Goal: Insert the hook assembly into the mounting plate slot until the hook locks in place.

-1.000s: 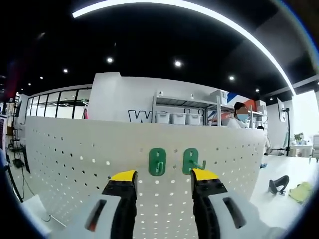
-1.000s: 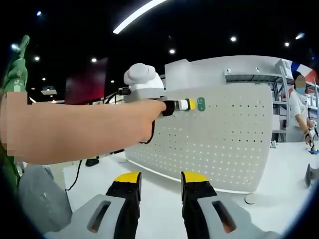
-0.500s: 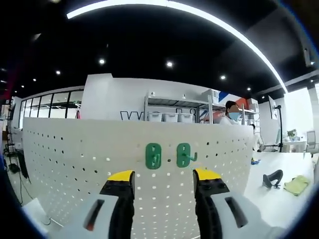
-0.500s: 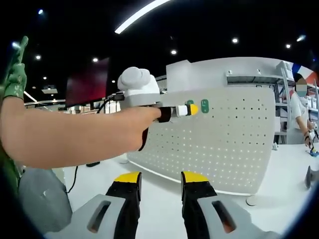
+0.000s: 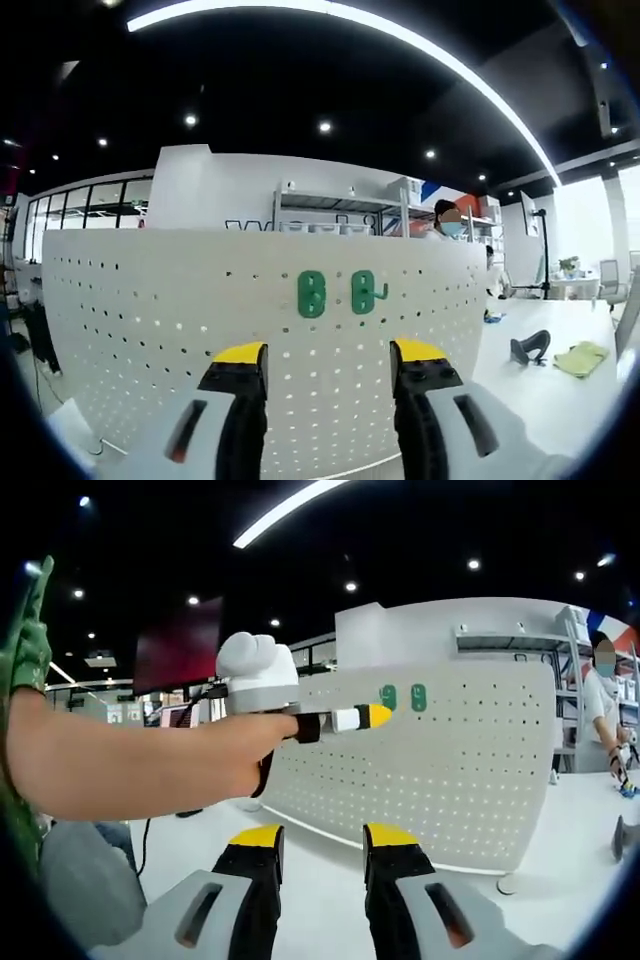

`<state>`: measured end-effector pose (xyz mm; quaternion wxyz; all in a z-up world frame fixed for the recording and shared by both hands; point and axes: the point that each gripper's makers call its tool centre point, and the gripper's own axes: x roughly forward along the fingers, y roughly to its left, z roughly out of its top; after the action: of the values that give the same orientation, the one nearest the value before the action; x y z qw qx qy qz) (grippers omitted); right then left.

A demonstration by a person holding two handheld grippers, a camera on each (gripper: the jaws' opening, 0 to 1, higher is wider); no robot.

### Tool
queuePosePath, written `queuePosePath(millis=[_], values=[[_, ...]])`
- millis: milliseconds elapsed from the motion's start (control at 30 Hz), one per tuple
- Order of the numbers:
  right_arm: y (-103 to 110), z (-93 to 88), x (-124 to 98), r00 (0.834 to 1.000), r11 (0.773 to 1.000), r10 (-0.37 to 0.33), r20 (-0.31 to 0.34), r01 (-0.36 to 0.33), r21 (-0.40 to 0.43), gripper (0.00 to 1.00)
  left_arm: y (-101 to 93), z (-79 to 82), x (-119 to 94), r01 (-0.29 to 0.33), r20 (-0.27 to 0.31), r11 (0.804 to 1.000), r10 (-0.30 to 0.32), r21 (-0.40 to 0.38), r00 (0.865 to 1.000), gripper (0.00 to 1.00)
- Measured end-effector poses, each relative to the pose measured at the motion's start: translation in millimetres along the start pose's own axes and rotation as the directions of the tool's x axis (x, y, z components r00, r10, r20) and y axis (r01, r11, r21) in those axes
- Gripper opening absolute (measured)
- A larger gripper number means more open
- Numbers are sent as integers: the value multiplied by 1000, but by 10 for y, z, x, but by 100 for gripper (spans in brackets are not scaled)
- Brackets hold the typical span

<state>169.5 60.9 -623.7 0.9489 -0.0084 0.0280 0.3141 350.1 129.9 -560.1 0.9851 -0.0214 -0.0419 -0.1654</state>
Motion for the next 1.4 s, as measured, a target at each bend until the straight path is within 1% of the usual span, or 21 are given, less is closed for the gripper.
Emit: queuePosePath(millis=[200,467,600,767,833,1033,1133,1267,1400], values=[[80,9,0,1000,1000,-3,0,3,1,31,101,-37,-109,13,-7,1000,-13,3,1000,52],[183,25,-10,1000,1000,-4,-4,4,-3,31,112,-132,-253,60,-24,998,-60,14,998,53],[226,30,-29,1000,1000,-5,-8,5,-9,31,128,-230,-330,81,-40,996,-80,24,996,53],[271,28,-63,1000,1000,-12,-17,12,-10,32,160,-435,-464,115,-88,993,-112,29,990,53],[293,30,-73,1000,1000,-13,-20,13,-13,32,170,-481,-507,124,-96,992,-120,31,988,53],[353,46,-83,1000,1000,-14,-25,13,-17,33,201,-590,-636,147,-124,989,-143,27,982,53],[389,56,-77,1000,1000,-12,-23,12,-14,34,199,-625,-716,167,-130,985,-160,40,978,53],[477,58,-52,1000,1000,0,-26,0,-18,37,284,-713,-800,169,-156,985,-162,35,974,53],[579,64,-13,1000,1000,17,-24,-17,-14,39,375,-716,-902,172,-160,984,-164,40,974,52]])
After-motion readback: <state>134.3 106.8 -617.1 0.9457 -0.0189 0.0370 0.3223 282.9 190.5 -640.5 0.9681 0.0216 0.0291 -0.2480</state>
